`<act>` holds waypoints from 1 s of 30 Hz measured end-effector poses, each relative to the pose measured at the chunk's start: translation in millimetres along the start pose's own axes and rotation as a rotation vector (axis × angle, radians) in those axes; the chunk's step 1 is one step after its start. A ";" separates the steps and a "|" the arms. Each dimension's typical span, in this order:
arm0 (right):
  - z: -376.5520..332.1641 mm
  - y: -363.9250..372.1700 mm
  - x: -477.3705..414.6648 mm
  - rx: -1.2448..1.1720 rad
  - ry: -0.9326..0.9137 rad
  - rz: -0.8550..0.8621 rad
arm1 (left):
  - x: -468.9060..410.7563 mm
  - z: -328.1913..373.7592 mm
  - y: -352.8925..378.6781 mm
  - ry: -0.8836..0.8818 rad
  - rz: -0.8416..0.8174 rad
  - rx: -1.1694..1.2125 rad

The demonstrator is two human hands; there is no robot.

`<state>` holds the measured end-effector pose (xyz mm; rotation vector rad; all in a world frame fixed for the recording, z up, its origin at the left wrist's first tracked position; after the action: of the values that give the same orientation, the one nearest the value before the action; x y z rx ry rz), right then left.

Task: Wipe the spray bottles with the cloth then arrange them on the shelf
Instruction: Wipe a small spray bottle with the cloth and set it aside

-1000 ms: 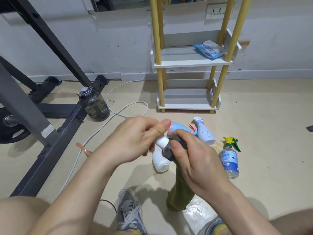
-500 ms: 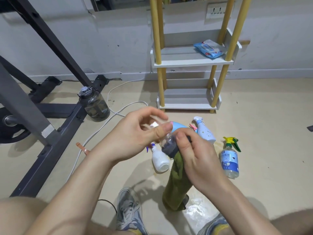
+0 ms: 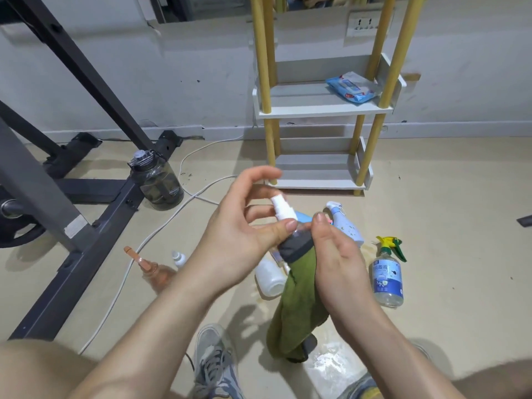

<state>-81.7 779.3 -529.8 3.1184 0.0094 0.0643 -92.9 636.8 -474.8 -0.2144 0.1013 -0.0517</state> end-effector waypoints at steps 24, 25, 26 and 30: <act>-27.1 -25.7 -10.0 -0.165 -0.099 0.083 | 4.2 -32.2 11.3 -0.008 0.273 -0.424; -30.7 -31.0 -11.6 -0.047 -0.186 0.104 | 1.4 -32.6 6.2 -0.054 0.326 -0.362; -34.2 -32.6 -10.9 0.046 -0.243 0.085 | -0.2 -32.1 2.5 -0.103 0.374 -0.233; -30.6 -6.7 2.7 0.147 -0.130 -0.166 | 2.8 -9.2 14.7 -0.218 0.242 0.557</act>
<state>-80.3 786.6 -499.3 3.2461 0.2826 -0.1488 -90.6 649.1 -487.2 0.3498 -0.1063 0.1839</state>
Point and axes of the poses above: each hand's wrist, its own x-axis away from the middle knuckle, its own y-axis out of the palm, z = x × y, the point moved 2 cm from there along -x, towards the middle knuckle, and after that the axes turned 1 degree about -z, right-handed, at the moved point
